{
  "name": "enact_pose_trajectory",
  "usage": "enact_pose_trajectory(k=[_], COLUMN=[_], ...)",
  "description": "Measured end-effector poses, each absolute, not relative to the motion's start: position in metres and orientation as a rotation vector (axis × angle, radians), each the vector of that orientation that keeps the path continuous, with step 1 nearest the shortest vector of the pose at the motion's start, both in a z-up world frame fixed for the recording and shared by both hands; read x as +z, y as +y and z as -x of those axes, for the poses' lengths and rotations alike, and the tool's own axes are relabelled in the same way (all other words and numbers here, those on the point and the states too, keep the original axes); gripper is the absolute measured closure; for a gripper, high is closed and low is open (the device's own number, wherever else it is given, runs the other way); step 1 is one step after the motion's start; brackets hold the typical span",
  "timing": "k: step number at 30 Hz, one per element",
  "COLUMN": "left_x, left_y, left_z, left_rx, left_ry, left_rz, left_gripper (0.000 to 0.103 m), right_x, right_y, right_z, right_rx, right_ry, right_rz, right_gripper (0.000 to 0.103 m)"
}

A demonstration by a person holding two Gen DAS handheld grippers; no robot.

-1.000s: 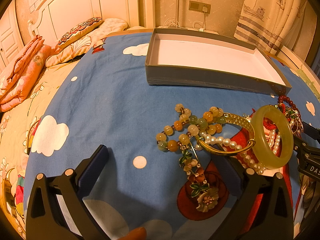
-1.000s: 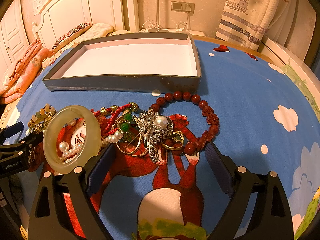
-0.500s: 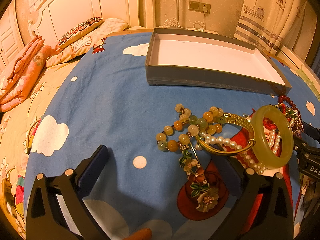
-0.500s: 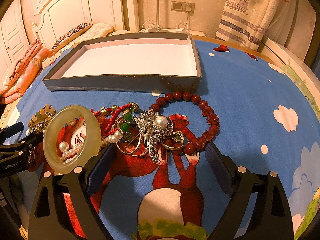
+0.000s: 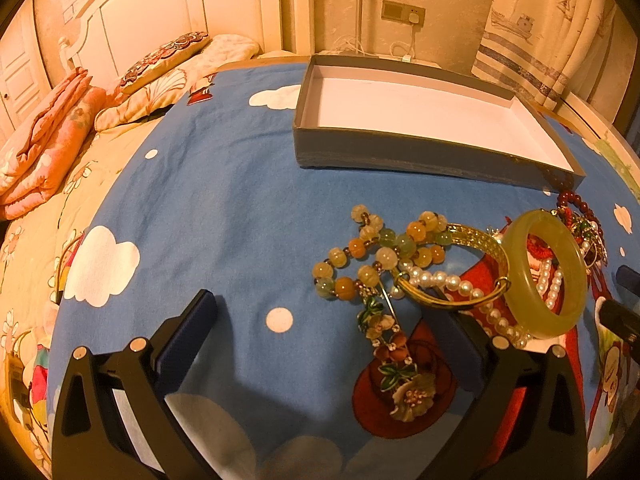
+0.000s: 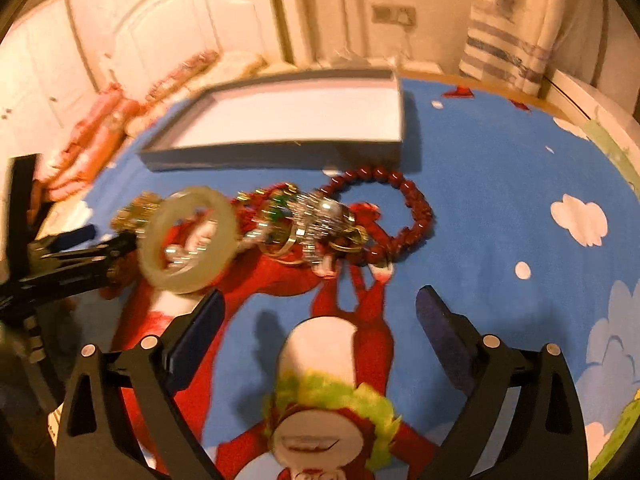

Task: Organize jewelry
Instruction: 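Grasp the pale green jade bangle with the right gripper and lift it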

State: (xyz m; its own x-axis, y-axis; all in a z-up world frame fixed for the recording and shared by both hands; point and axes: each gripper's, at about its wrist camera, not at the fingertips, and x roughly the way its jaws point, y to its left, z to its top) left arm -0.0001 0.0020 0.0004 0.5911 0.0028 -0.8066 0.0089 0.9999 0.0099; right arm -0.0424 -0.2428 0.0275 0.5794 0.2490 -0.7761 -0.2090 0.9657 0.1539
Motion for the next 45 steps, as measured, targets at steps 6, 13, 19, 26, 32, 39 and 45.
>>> enact_pose_trajectory(k=[6, 13, 19, 26, 32, 39, 45], left_x=[0.009, 0.022, 0.014, 0.011, 0.012, 0.012, 0.012], left_y=[0.022, 0.076, 0.104, 0.088, 0.087, 0.087, 0.084], left_z=[0.015, 0.029, 0.026, 0.026, 0.024, 0.024, 0.025], left_rx=[-0.084, 0.013, -0.018, -0.030, -0.042, -0.042, -0.042], left_ry=[0.904, 0.803, 0.831, 0.836, 0.835, 0.832, 0.828], left_rz=[0.089, 0.136, 0.284, 0.209, 0.225, 0.224, 0.205], left_gripper=[0.002, 0.002, 0.002, 0.002, 0.002, 0.002, 0.002], right_x=[0.048, 0.059, 0.051, 0.029, 0.021, 0.029, 0.042], right_y=[-0.224, -0.176, -0.154, -0.140, -0.141, -0.155, -0.185], right_z=[0.056, 0.042, 0.018, 0.008, 0.009, 0.017, 0.040], right_rx=[0.419, 0.556, 0.580, 0.547, 0.543, 0.532, 0.530], right_ry=[0.827, 0.808, 0.841, 0.885, 0.873, 0.823, 0.784], right_rz=[-0.018, 0.130, 0.207, 0.307, 0.303, 0.245, 0.152], right_gripper=[0.011, 0.011, 0.011, 0.011, 0.026, 0.026, 0.026])
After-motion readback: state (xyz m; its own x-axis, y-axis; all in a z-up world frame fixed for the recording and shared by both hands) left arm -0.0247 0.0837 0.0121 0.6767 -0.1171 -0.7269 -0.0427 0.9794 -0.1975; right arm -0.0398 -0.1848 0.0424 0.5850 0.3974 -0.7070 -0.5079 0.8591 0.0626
